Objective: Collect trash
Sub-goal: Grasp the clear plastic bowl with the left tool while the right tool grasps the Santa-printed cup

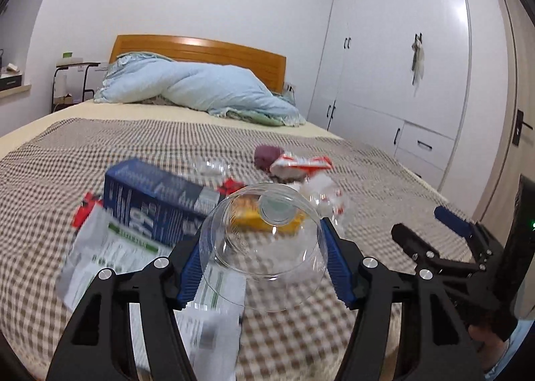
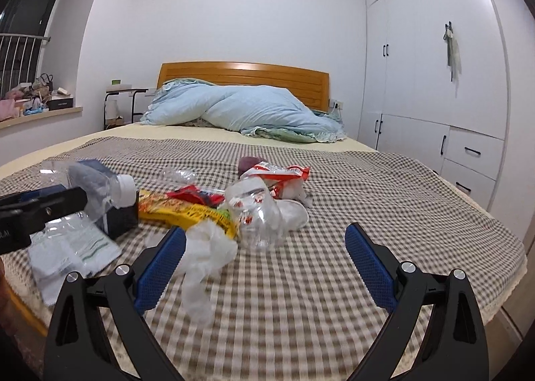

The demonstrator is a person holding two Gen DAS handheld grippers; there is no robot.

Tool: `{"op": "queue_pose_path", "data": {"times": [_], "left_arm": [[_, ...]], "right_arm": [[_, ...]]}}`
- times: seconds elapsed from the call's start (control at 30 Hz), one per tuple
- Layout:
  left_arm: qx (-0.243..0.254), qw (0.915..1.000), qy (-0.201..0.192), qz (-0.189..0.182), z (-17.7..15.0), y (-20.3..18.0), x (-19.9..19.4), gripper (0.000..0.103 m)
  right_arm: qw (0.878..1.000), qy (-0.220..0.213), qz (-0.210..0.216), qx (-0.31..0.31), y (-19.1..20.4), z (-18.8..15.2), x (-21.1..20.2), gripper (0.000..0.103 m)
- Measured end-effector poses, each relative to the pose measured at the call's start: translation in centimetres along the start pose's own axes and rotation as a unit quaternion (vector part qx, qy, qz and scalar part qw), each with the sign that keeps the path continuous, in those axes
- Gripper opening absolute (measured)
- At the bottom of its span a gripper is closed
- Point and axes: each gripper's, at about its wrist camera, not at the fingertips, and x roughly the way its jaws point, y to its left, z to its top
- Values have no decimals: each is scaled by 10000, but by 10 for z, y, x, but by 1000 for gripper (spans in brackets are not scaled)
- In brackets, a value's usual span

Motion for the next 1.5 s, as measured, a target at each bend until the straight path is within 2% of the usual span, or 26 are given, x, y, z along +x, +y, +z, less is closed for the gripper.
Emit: {"op": "queue_pose_path", "data": {"times": [0.23, 0.57, 0.9, 1.03, 1.23, 1.27, 1.3, 1.4, 1.5], "left_arm": [[-51, 9997, -190, 111, 20, 2, 12, 61], [-138, 9994, -252, 183, 35, 2, 33, 61], [-219, 9991, -184, 301, 39, 7, 53, 61], [-197, 9992, -120, 331, 38, 6, 58, 61], [-189, 9991, -38, 378, 35, 8, 62, 61], [-185, 9991, -23, 379, 35, 8, 63, 61], [-178, 9991, -15, 379, 35, 8, 63, 61], [-180, 9991, -14, 378, 35, 9, 63, 61], [-187, 9991, -30, 386, 35, 11, 61, 61]], "right_arm": [[9991, 110, -200, -350, 1, 15, 30, 92], [9954, 483, -101, -818, 13, 32, 77, 92], [9837, 1090, -52, -1431, 30, 36, 129, 92], [9744, 1574, -69, -1604, 34, 32, 152, 92], [9702, 1773, -52, -1649, 40, 25, 170, 91], [9687, 1841, 6, -1666, 42, 23, 172, 72], [9672, 1929, 44, -1651, 42, 22, 174, 60], [9696, 1891, 59, -1554, 39, 25, 169, 60], [9782, 1722, 192, -1147, 29, 35, 158, 60]]}}
